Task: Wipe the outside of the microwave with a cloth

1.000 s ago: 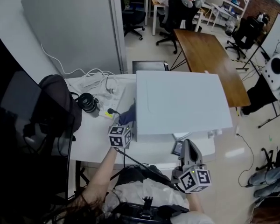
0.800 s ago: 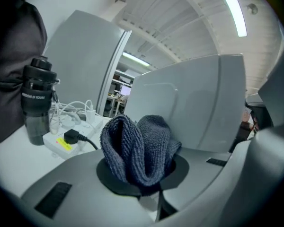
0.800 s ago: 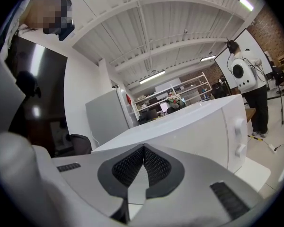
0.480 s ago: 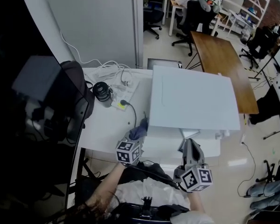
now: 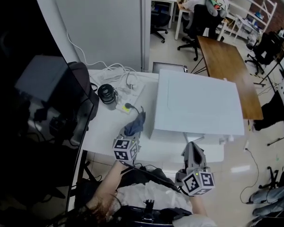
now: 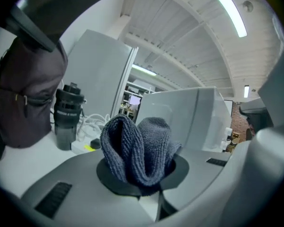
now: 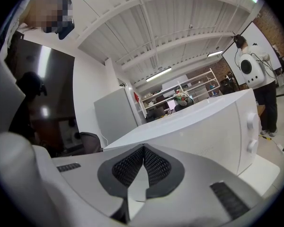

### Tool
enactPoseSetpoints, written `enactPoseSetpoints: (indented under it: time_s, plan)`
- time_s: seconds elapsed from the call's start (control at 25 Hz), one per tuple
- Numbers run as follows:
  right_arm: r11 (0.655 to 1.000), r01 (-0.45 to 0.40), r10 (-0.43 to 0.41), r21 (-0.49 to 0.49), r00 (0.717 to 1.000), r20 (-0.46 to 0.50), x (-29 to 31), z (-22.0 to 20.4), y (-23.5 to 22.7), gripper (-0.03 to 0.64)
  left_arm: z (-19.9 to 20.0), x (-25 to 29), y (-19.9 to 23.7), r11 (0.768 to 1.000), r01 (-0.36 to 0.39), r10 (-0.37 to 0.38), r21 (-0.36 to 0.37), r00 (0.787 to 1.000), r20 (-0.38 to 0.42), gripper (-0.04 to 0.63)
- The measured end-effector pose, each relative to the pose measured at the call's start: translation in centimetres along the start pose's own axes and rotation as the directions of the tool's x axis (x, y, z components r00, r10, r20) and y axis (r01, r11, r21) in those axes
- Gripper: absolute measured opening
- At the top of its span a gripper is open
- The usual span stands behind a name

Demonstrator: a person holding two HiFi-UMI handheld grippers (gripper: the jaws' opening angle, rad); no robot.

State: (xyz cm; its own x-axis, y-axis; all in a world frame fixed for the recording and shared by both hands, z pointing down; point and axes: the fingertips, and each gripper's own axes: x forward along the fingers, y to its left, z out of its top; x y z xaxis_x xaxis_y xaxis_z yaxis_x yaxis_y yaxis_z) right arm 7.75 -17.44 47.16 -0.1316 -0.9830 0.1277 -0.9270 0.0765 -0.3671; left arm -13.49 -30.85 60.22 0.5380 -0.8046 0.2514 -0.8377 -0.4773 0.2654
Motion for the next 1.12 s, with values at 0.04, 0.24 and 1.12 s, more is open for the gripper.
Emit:
enactPoseSetpoints:
  time_s: [0.04, 0.24, 1.12]
  plan:
    - [1.0, 0.005, -0.005, 0.003, 1.0, 0.004, 0.0, 0.1, -0.1, 0.0, 1.2, 1.0, 0.5, 1.0, -0.006, 0.005, 0.018, 1.0, 0.02, 0.054]
    - [0.999, 0.054, -0.054, 0.009, 0.998, 0.044, 0.4, 1.4, -1.5, 0.0, 6.4, 6.7, 1.0, 0.992, -0.002, -0.01, 0.13, 0.996, 0.091, 0.054]
    - [0.982, 0.185, -0.187, 0.027, 0.979, 0.086, 1.1, 2.5, -5.5, 0.0, 7.7, 16.1, -0.1, 0.988, 0.126, -0.128, 0.086, 0.992, 0.02, 0.053]
